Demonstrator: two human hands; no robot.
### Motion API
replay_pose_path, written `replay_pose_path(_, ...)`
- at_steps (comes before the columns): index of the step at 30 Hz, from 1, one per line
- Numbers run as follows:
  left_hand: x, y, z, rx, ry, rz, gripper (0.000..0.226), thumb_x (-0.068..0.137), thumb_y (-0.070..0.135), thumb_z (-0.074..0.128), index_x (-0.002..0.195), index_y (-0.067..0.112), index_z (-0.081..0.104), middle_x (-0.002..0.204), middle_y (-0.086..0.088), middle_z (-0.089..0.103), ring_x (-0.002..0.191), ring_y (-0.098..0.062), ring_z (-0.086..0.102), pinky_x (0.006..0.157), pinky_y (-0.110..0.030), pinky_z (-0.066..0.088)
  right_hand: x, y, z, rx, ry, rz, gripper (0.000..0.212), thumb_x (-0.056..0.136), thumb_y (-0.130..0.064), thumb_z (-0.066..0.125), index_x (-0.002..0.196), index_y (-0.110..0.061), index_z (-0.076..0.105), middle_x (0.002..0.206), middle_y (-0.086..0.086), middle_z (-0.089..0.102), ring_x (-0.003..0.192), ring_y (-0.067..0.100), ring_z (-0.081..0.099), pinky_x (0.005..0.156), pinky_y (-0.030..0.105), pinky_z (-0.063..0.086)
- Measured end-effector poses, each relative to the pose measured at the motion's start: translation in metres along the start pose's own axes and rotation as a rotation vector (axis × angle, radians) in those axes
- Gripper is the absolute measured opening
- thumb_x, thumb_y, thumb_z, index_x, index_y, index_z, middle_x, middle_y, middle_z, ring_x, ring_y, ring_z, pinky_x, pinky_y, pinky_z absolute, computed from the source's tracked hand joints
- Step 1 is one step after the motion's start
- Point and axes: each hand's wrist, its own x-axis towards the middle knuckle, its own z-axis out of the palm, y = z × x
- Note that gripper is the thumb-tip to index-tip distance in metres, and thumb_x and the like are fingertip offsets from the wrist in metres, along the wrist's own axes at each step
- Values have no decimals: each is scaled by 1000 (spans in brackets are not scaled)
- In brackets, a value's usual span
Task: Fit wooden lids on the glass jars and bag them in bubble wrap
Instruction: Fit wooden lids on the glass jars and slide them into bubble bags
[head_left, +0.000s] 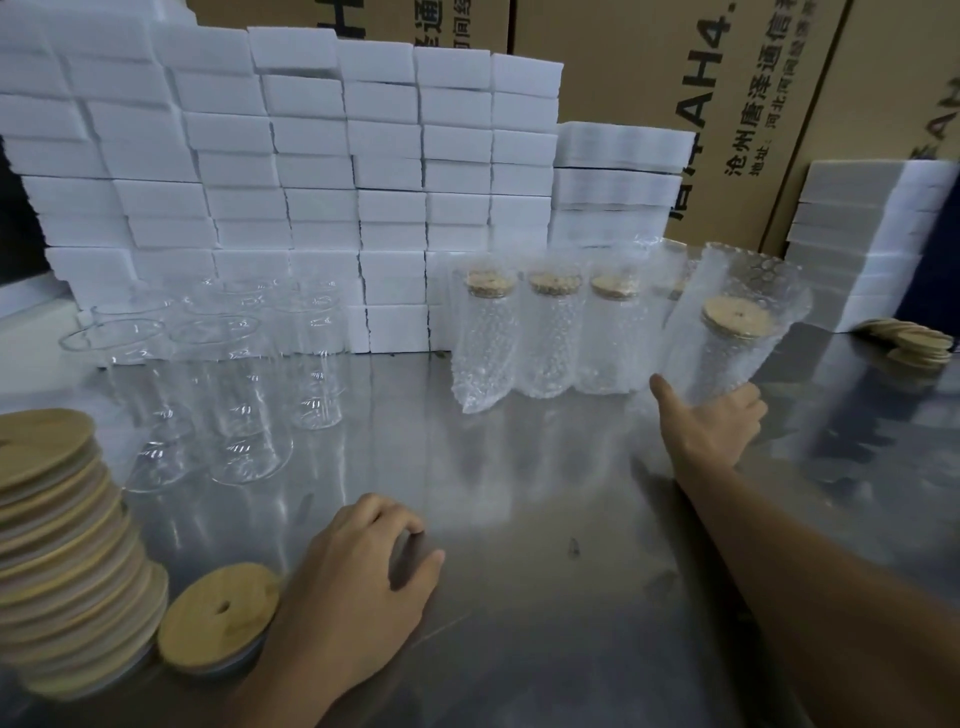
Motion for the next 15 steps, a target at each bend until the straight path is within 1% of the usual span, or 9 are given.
replay_pose_path(3,1,0,0,6,2,-4,15,83,45,67,88,32,61,93,19,49,95,-9,53,86,-32,44,6,0,3,-37,-2,17,95,79,-55,78,144,-2,33,143,20,40,133,41,41,110,54,36)
replay_pose_path(7,1,0,1,18,-4,4,16,83,46,65,91,32,61,94,21,49,96,-6,52,87,-29,42,9,-2,6,-114,-29,39,92,82,-56,75,145,-3,32,144,20,41,134,42,42,111,55,34)
replay_pose_path(12,2,0,0,14,-3,2,16,83,46,66,91,32,61,94,20,49,96,-8,52,89,-31,43,10,-1,6,-129,17,60,90,82,-54,75,146,-5,33,145,19,40,135,41,40,111,56,31)
replay_pose_path(15,2,1,0,15,0,-2,17,83,46,66,91,32,62,96,20,50,98,-8,51,90,-31,42,11,0,6,-175,-27,62,92,83,-55,74,148,-6,31,147,19,39,137,41,39,113,55,30)
